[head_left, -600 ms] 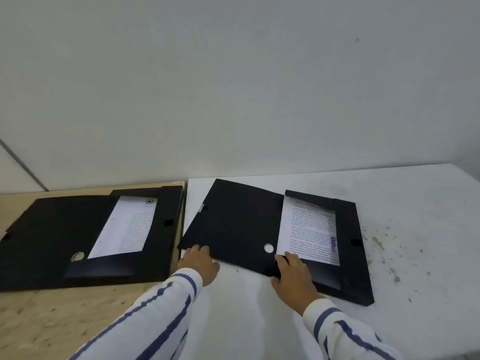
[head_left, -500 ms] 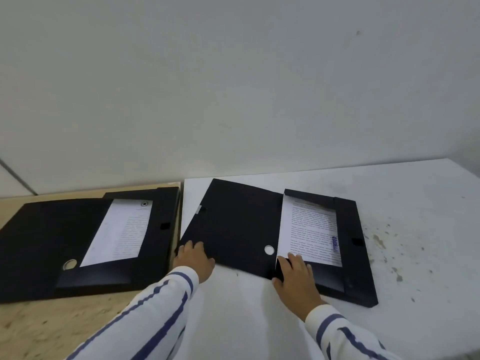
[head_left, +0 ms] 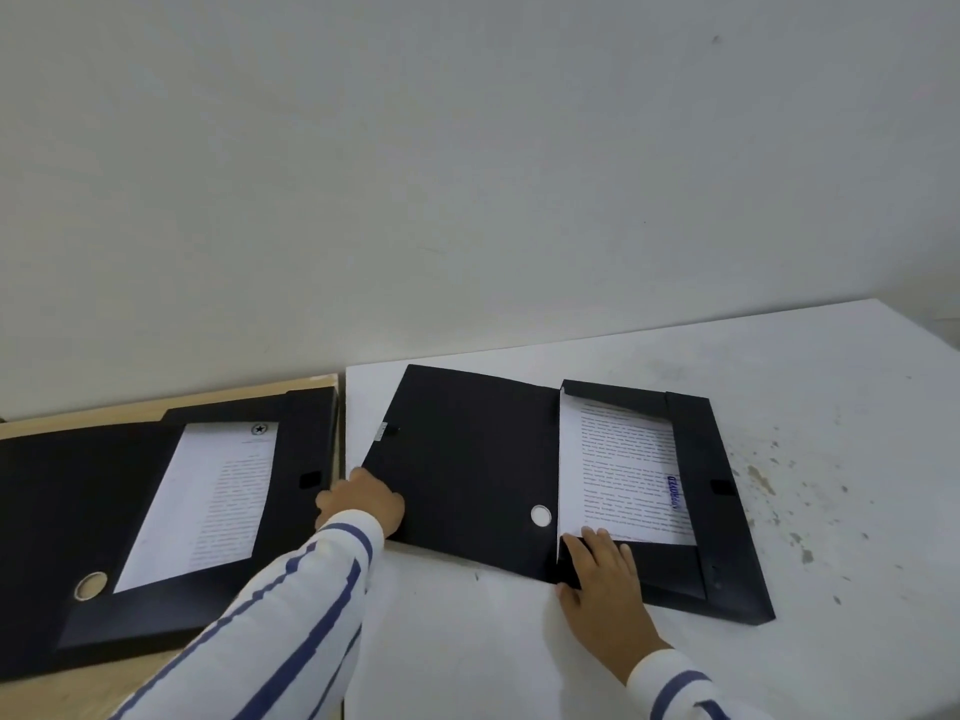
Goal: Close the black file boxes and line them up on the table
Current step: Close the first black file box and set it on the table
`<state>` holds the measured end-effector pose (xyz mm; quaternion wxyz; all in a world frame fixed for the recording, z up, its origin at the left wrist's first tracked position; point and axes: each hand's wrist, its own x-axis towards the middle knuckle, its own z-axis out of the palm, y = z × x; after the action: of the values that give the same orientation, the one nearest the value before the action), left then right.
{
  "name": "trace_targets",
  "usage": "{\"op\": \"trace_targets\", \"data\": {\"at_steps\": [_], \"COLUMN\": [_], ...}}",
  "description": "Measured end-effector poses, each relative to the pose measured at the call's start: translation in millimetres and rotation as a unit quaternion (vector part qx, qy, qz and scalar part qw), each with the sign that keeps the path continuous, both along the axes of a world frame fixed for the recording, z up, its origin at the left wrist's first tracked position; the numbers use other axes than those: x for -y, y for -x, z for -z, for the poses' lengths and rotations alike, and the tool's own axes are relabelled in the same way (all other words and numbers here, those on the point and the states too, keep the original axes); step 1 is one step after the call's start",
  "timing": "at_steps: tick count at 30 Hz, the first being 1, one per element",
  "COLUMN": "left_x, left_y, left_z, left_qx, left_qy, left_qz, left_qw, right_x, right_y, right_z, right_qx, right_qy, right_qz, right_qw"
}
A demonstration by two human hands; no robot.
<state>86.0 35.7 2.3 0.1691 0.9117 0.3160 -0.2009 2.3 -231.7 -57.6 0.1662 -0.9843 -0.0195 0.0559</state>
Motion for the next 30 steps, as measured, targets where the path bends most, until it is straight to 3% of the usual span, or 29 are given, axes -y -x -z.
{"op": "trace_targets", "data": {"at_steps": [2, 6, 10, 12, 18, 21, 24, 26, 30], "left_x": [-12.3, -28.6, 2.0, 23.8, 107.8, 146.7, 176.0, 190.0, 213.4], "left_y": [-4.7, -10.1, 0.0, 6.9, 22.0, 26.5, 25.4, 23.6, 20.2], "left_z": [-12.5, -49.8, -100.4, -115.2, -118.0, -103.3, -78.4, -59.9, -31.6], "left_qx": [0.030, 0.134, 0.154, 0.144, 0.181, 0.202, 0.183, 0.146, 0.091], "left_qy": [0.017, 0.153, 0.391, 0.452, 0.479, 0.477, 0.444, 0.399, 0.300], "left_qz": [0.000, 0.008, 0.006, 0.055, 0.154, 0.170, 0.186, 0.214, 0.246], "left_qw": [0.999, 0.979, 0.907, 0.878, 0.845, 0.838, 0.858, 0.879, 0.917], "right_x": [-1.8, -3.5, -0.8, 3.1, 35.4, 60.4, 87.3, 104.7, 149.4], "right_y": [-0.5, -0.3, 1.6, 3.3, 3.2, -2.4, -8.9, -17.6, -29.4], "right_z": [-0.8, -3.0, -8.5, -13.2, -37.4, -55.7, -76.8, -86.1, -80.9], "right_qx": [-0.001, 0.002, -0.001, 0.002, 0.021, 0.020, -0.008, -0.041, -0.112], "right_qy": [-0.002, -0.016, -0.067, -0.107, -0.173, -0.248, -0.373, -0.491, -0.640], "right_qz": [0.003, 0.014, 0.026, 0.043, 0.103, 0.171, 0.228, 0.277, 0.335], "right_qw": [1.000, 1.000, 0.997, 0.993, 0.979, 0.953, 0.899, 0.825, 0.682]}}
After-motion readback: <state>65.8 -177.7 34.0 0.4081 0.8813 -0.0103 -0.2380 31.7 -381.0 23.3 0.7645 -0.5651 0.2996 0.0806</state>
